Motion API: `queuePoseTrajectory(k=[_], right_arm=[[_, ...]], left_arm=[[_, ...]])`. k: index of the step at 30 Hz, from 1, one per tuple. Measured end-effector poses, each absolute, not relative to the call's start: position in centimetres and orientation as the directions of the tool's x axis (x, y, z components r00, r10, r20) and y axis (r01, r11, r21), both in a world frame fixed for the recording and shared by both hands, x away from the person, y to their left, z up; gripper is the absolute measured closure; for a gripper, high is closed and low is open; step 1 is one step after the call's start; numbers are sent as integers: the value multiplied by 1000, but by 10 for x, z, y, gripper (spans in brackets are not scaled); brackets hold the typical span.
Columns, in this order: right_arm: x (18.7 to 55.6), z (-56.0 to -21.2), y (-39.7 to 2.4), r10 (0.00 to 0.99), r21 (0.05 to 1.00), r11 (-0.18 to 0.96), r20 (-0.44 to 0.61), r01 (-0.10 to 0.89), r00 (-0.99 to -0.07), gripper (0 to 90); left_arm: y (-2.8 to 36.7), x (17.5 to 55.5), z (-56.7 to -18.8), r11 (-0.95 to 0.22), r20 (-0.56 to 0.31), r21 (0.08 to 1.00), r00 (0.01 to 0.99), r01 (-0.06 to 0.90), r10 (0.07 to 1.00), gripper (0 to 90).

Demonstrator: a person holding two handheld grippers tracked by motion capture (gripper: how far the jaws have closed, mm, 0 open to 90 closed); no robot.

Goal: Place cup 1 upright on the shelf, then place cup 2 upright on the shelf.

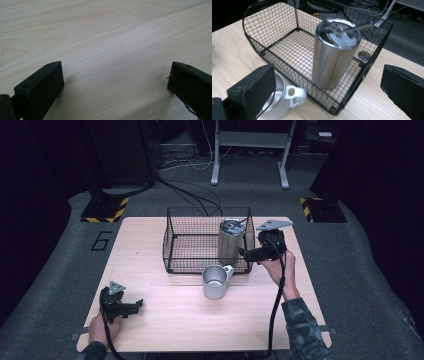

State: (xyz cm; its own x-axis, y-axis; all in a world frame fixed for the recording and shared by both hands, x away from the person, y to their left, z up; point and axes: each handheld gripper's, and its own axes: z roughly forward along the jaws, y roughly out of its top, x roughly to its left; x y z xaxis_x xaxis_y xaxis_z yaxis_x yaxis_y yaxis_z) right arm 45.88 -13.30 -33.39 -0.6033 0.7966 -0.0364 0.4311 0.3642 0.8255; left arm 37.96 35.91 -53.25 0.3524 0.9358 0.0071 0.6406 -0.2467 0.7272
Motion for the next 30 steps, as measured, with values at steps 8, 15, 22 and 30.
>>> queuePoseTrajectory(k=[8, 15, 22, 30], right_arm=[[430, -364, -161, 801, 835, 346, -25, 427, -599, 0], [409, -396, -189, 827, 826, 308, 13, 472, -562, 0], [398, -451, -215, 849, 799, 260, 78, 543, -522, 0], [394, -500, -230, 871, 754, 273, 70, 597, -487, 0]], left_arm=[[359, 380, -533, -246, 7, 727, 352, 641, 936, 1], [359, 380, -533, -247, 8, 728, 352, 640, 936, 1], [359, 380, -533, -246, 7, 727, 352, 641, 936, 1], [359, 380, -533, -245, 6, 727, 351, 641, 936, 0]])
